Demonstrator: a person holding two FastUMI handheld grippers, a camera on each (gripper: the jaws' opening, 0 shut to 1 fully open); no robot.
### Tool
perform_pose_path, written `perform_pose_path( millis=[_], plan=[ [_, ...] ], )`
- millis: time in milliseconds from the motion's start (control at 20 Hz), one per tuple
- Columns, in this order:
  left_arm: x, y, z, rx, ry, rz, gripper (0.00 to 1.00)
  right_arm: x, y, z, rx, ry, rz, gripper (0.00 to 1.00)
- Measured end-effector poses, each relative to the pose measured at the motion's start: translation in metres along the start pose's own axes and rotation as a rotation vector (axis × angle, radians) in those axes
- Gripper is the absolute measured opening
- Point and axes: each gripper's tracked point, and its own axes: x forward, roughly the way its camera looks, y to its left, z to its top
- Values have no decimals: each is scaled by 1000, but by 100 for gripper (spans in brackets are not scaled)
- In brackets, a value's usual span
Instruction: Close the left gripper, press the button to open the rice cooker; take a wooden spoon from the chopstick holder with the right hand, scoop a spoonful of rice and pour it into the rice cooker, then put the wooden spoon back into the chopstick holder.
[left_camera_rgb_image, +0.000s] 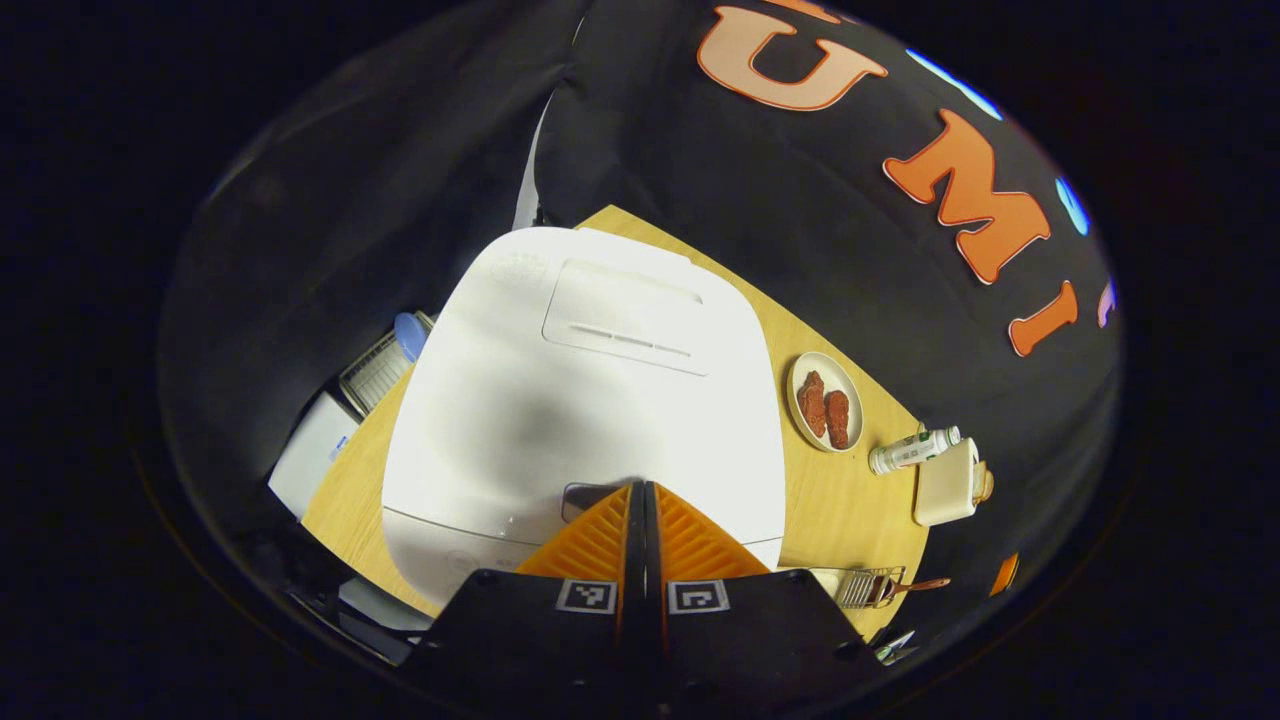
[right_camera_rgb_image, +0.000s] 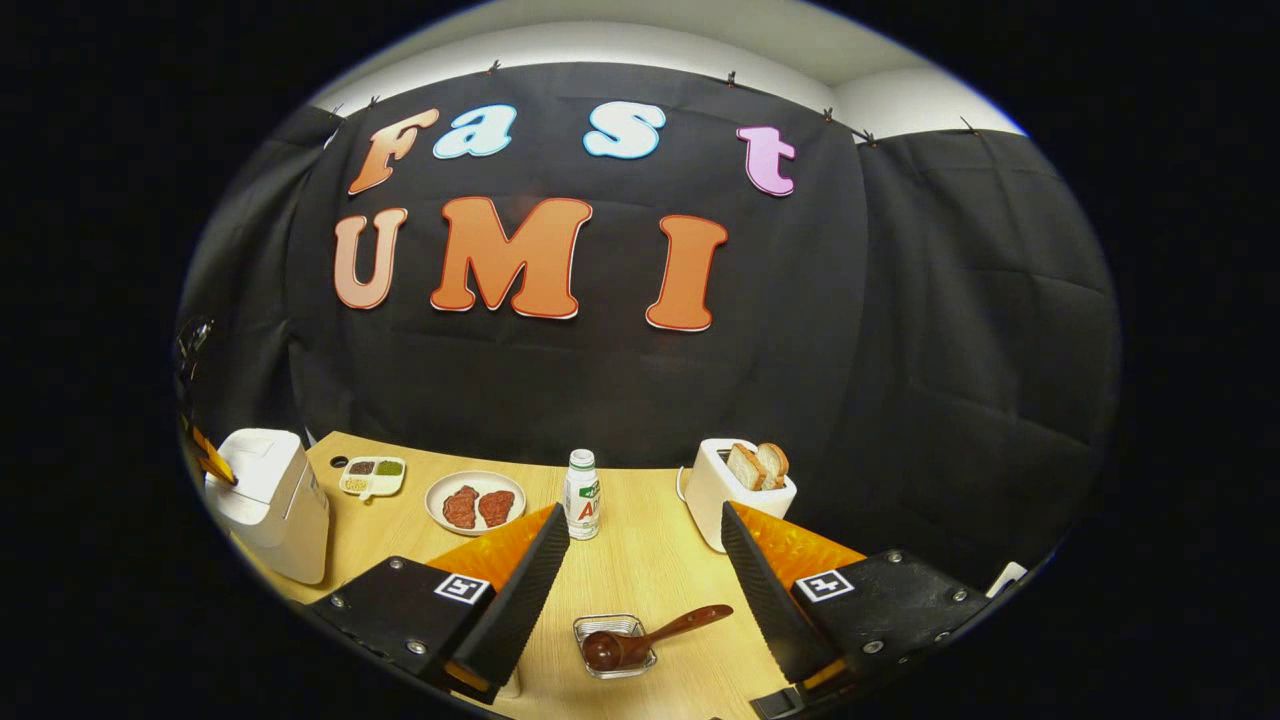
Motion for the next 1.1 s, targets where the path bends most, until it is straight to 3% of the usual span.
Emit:
perform_pose_path(
  millis=[200,500,750,1100],
  plan=[
    [-40,-12,46,39,-217,-31,5,-2,-12,-11,24,23,-2,95],
    [-88,-15,96,69,-440,23,5,-2,-22,-30,27,57,9,95],
    [-109,-33,81,120,-536,14,5,2,-27,-49,40,101,28,96],
    [-141,-64,66,305,-687,103,5,16,-38,-89,105,188,54,96]
  ],
)
